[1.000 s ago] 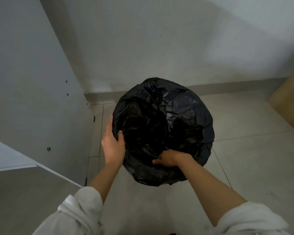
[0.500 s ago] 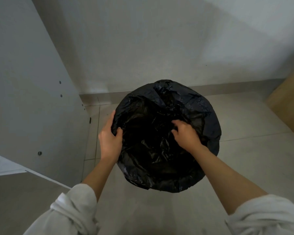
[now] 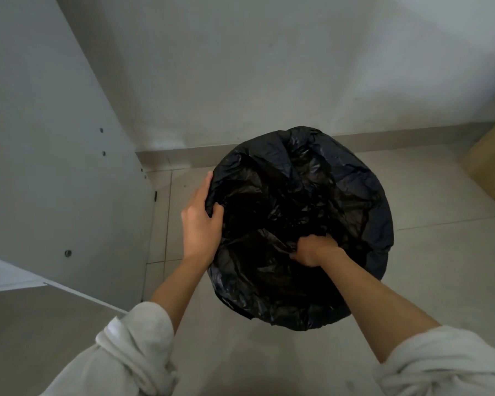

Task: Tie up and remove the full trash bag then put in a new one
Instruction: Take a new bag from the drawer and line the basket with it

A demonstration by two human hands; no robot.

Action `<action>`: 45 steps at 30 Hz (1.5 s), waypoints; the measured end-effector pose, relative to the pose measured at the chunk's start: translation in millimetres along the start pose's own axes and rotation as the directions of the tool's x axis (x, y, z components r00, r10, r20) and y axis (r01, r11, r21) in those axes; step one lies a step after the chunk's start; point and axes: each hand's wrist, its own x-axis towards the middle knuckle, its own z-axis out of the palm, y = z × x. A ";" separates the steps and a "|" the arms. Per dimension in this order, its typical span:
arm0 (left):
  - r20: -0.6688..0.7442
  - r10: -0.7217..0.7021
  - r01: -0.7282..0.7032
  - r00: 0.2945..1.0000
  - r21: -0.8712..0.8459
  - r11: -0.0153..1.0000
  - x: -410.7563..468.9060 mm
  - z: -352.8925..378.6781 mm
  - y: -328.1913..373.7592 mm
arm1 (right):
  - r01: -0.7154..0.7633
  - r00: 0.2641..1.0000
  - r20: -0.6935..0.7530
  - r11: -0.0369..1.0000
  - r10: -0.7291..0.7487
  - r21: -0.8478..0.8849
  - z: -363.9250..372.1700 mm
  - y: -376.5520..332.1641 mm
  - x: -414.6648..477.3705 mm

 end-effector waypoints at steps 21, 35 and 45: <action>-0.073 -0.081 0.080 0.994 -0.015 0.997 -5.5 -2.8 -6.6 | 0.127 0.984 0.007 -0.721 0.180 0.681 -65.0 -92.2 -7.0; -0.040 -0.043 0.044 0.998 0.015 0.999 3.1 -2.4 -12.0 | 0.463 0.488 -0.846 0.885 -0.215 0.042 -27.9 -54.4 7.2; -0.046 -0.033 0.035 0.998 0.049 0.998 8.8 2.5 -14.0 | -0.280 0.895 -0.428 0.592 -0.122 -0.755 -37.0 29.4 -1.3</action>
